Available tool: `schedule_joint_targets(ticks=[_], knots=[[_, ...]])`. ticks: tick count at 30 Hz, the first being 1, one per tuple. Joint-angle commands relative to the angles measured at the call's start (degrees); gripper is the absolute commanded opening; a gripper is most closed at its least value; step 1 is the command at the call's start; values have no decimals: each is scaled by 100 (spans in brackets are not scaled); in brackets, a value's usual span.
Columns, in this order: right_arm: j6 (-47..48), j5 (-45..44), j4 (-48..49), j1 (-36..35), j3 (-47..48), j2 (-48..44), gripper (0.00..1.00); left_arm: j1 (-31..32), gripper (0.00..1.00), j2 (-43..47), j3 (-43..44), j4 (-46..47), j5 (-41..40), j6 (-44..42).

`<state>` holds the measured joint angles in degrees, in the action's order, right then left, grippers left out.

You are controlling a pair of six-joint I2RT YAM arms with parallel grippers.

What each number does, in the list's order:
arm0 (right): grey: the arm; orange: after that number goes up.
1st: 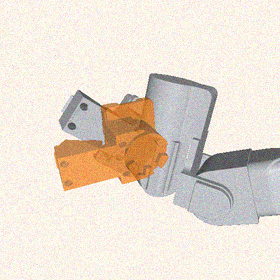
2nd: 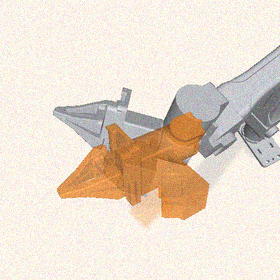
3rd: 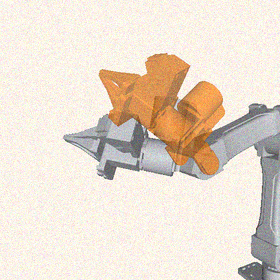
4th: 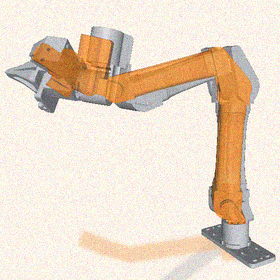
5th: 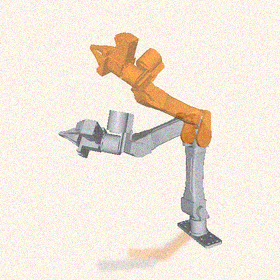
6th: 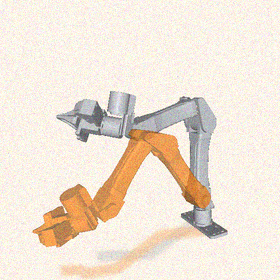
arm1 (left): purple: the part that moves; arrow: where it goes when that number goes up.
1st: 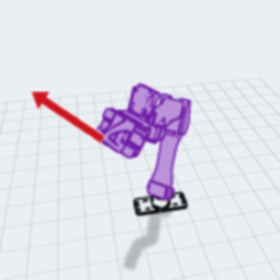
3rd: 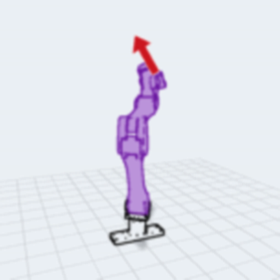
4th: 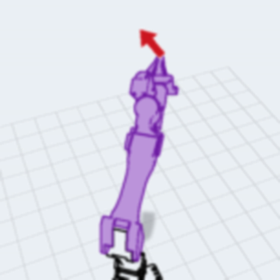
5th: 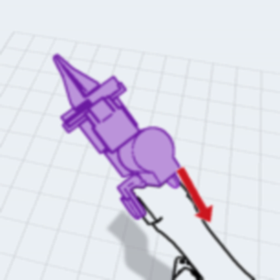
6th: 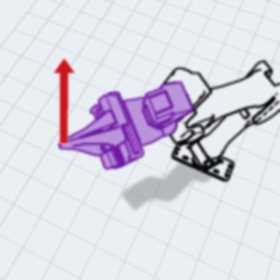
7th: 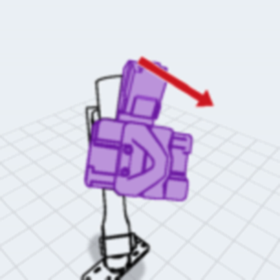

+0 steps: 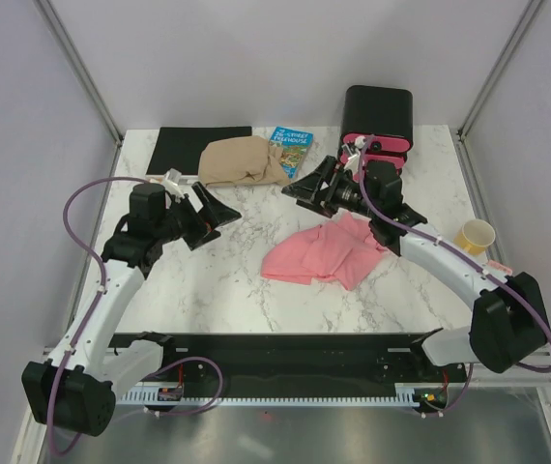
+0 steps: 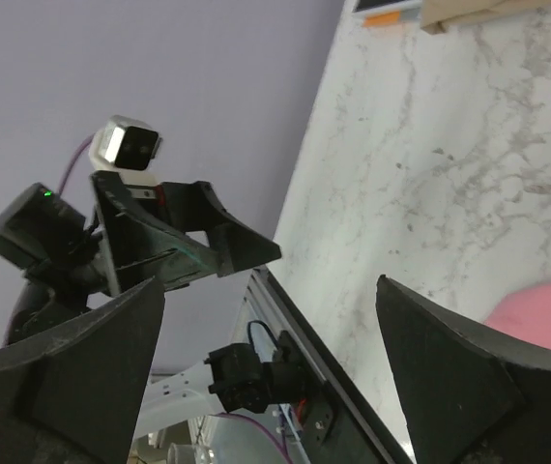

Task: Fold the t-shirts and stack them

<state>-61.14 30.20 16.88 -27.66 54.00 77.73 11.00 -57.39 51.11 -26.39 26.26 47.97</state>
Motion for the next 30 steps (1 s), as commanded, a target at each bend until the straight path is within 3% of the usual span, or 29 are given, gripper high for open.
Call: schedule_joint_targets(ticks=[1, 5, 7, 13, 17, 23, 26, 30], knots=[[1022, -302, -1661, 94, 935, 433, 98, 16, 100, 131, 101, 292, 63, 90], [2806, -1223, -3636, 50, 2033, 927, 98, -2, 100, 35, 66, 336, 116, 125], [3517, -2585, -4374, 68, 2272, 1076, 98, -11, 99, -114, 39, 512, 291, 125], [4295, -4547, -4519, 505, 3019, 1453, 98, -2, 93, -317, -31, 679, 345, 248], [4462, -4364, -4597, 1183, 3983, 2086, 98, -54, 92, -422, -14, 609, 195, 196], [4761, -4443, -4721, 1737, 5398, 3220, 98, -195, 97, -1484, 1030, 284, 38, -261], [4674, -4592, -4738, 1957, 6006, 3678, 98, -187, 94, -2564, 2084, 293, -25, -402], [4392, -4601, -4467, 2361, 6105, 3793, 98, -186, 82, -3953, 3892, 284, 222, -464]])
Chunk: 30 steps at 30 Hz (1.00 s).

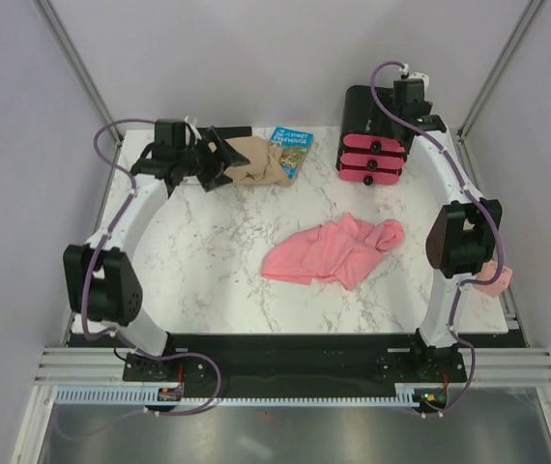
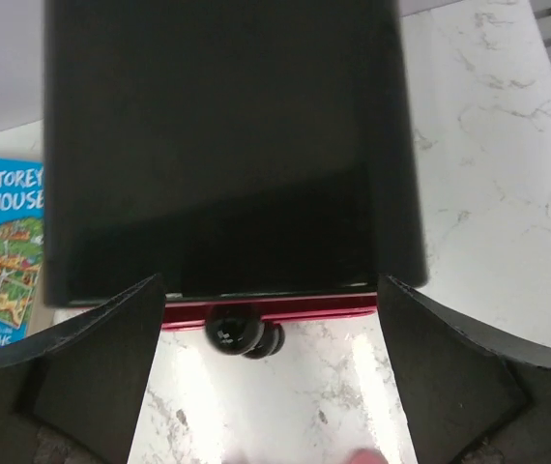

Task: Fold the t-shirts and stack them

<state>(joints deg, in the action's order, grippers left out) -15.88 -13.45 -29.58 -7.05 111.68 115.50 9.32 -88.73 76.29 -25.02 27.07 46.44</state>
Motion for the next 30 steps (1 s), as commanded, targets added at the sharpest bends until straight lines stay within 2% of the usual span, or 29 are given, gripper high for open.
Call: schedule_joint_targets(ticks=[1, 4, 6, 8, 11, 15, 17, 23, 30], knots=[[-135, -280, 242, 318, 241, -1, 98, 17, 80, -1317, 1641, 155, 141, -293], [-117, -377, 672, 415, -275, -273, 98, 113, 73, -2188, 2634, 155, 211, -328], [-100, -491, 1232, 450, -672, -649, 98, 175, 64, -2665, 3370, 146, 465, -284], [-100, -518, 1629, 511, -1234, -862, 98, 289, 62, -3342, 3908, 155, 754, -205], [-239, -343, 1877, 678, -1421, -854, 98, 491, 60, -4175, 5224, 155, 1036, -152], [-406, -35, 2358, 854, -1832, -897, 98, 658, 56, -4951, 5940, 321, 1326, 102], [-460, -8, 2667, 854, -2219, -959, 98, 737, 56, -5101, 5897, 786, 1502, 365], [-1417, 334, 3449, 1223, -2677, -837, 98, 975, 55, -5444, 5844, 2024, 1889, 875], [-1953, 369, 3810, 1381, -2774, -591, 98, 1037, 55, -5743, 5906, 2745, 1802, 1332]])
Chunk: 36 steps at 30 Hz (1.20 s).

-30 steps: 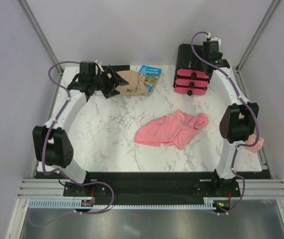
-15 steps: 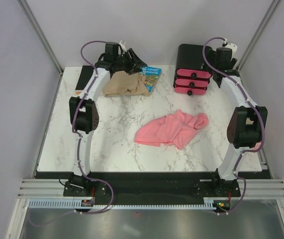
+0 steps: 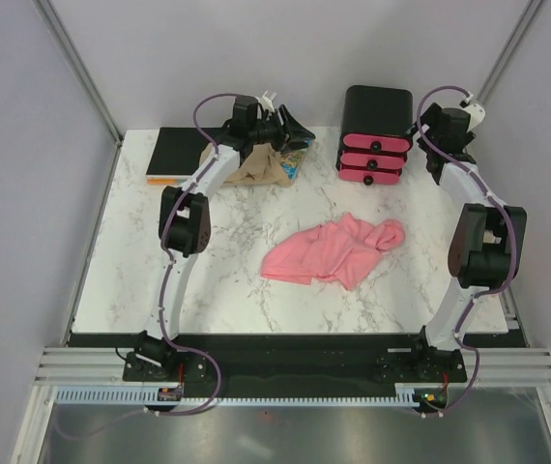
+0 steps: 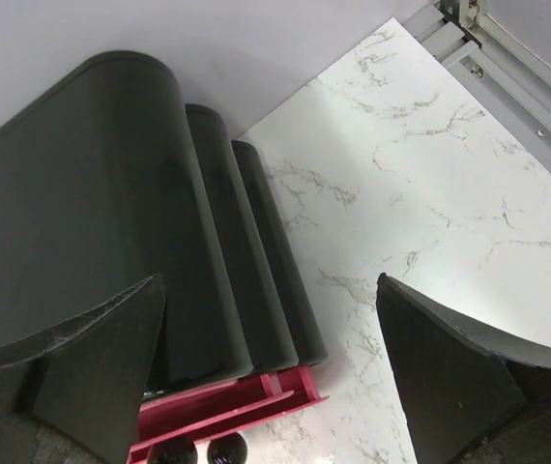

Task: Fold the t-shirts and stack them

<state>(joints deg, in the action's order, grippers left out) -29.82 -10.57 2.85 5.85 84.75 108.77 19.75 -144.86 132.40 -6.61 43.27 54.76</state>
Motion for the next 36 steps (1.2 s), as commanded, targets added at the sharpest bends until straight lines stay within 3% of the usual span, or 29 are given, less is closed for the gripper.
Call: schedule_joint_targets(ticks=[1, 12, 16, 27, 32, 36], knots=[[-786, 203, 663, 127, -177, 92, 98, -6, 55, -218, 321, 959, 130, 526], [-1332, 565, 989, 171, -362, 557, 98, 20, 53, -886, 664, 1707, -266, 1202], [-1614, 1108, 1217, 162, -398, 882, 98, 73, 50, -1132, 796, 2102, -266, 1493], [-1465, 2093, 603, -83, 129, 1638, 98, 389, 49, -1633, 1113, 2278, -301, 1766], [-1324, 1778, 953, -189, -571, 990, 98, 363, 48, -1371, 823, 2234, -248, 1556], [-1201, 1734, 902, -180, -513, 725, 98, 293, 50, -1194, 612, 2138, -485, 1432]])
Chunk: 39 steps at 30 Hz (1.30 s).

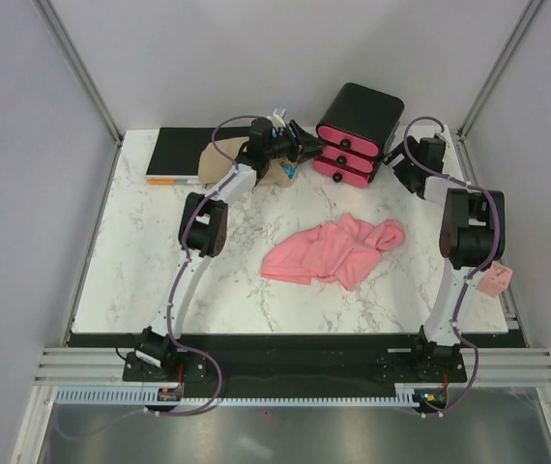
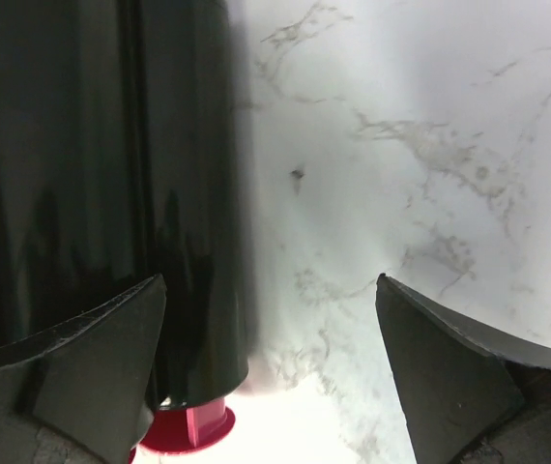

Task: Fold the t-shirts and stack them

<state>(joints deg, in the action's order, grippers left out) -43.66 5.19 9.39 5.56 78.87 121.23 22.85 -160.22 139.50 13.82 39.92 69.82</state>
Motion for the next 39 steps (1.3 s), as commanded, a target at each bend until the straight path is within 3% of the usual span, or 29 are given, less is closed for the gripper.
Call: schedule_joint_targets(ticks=[1, 6, 12, 15, 18, 21, 39], knots=[[174, 114, 204, -143, 128, -478, 98, -35, 52, 343, -99, 94, -177, -30], [243, -176, 186, -143, 269, -503, 98, -202, 54, 683, -458, 85, -344, -196], [463, -212, 309, -143, -12, -1075, 98, -290, 58, 2010, -2180, 24, -984, -890], [648, -19, 344, -134, 41, -1128, 98, -369, 61, 1960, -1632, -406, -1145, -1146], [552, 104, 432, -134, -3, -1145, 98, -439, 64, 1232, -491, -706, -891, -822], [253, 219, 554, -134, -100, -1041, 98, -431, 64, 704, -12, -575, -776, -417], [103, 307, 581, -521, -803, -416, 98, -18, 62, -509, 543, 199, -986, 383]])
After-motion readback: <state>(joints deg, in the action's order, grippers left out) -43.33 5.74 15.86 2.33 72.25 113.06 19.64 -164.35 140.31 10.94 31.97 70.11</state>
